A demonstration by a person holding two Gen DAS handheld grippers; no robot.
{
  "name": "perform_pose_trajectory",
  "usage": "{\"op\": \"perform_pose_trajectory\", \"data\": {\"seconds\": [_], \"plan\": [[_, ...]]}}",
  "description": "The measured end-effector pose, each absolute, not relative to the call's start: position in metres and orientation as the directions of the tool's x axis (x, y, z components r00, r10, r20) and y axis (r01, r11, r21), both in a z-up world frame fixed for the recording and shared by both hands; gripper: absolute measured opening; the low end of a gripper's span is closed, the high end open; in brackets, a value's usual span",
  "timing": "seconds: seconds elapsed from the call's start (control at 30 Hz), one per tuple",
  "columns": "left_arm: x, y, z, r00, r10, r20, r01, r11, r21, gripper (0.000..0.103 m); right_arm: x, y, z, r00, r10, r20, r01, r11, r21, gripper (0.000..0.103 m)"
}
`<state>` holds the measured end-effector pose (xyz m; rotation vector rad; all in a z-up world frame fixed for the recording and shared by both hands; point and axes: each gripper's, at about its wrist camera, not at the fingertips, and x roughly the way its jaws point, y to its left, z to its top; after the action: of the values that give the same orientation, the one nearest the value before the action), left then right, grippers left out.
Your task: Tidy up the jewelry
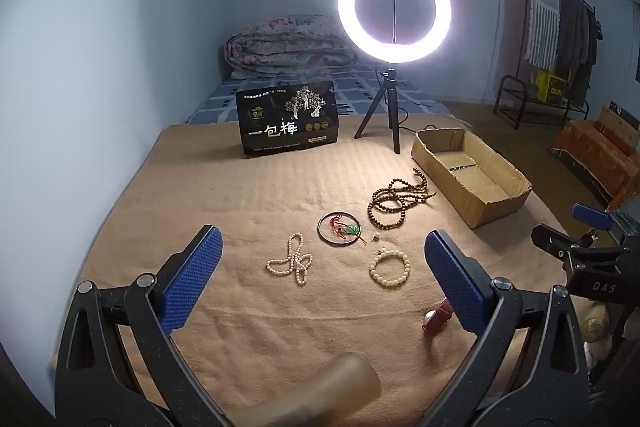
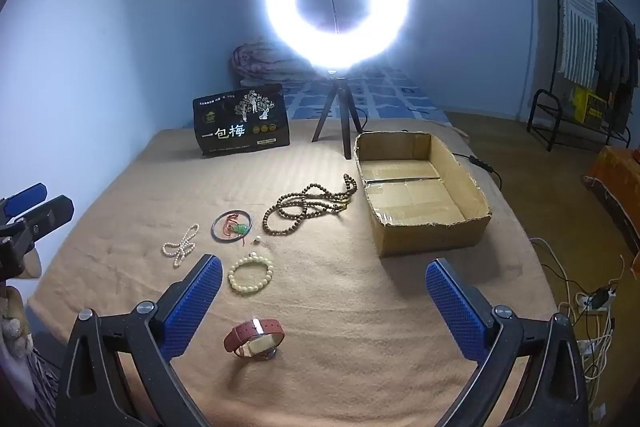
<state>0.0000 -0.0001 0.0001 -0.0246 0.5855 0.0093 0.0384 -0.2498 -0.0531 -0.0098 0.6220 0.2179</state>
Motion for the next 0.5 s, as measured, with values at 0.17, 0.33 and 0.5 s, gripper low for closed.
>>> {"op": "perform_pose_trajectory", "data": {"seconds": [0.17, 0.33, 0.5], "plan": [[-0.0001, -0.0003, 0.0, 0.834, 0.008, -0.551, -0.016, 1.0, -0.011, 0.103, 0.0383, -0.2501, -0.0534, 0.79, 0.203, -0.578, -0.207, 0.977, 0.061, 0.103], [0.0029, 0.001, -0.0032, 0.835, 0.003, -0.55, -0.02, 1.0, -0.024, 0.103, 0.0391, -0.2498, -0.0546, 0.791, 0.199, -0.579, -0.205, 0.977, 0.056, 0.103], [-0.0001, -0.0017, 0.0032, 0.837, 0.003, -0.547, -0.018, 1.0, -0.022, 0.103, 0.0407, -0.2524, -0.0561, 0.791, 0.197, -0.579, -0.202, 0.978, 0.057, 0.103]]}}
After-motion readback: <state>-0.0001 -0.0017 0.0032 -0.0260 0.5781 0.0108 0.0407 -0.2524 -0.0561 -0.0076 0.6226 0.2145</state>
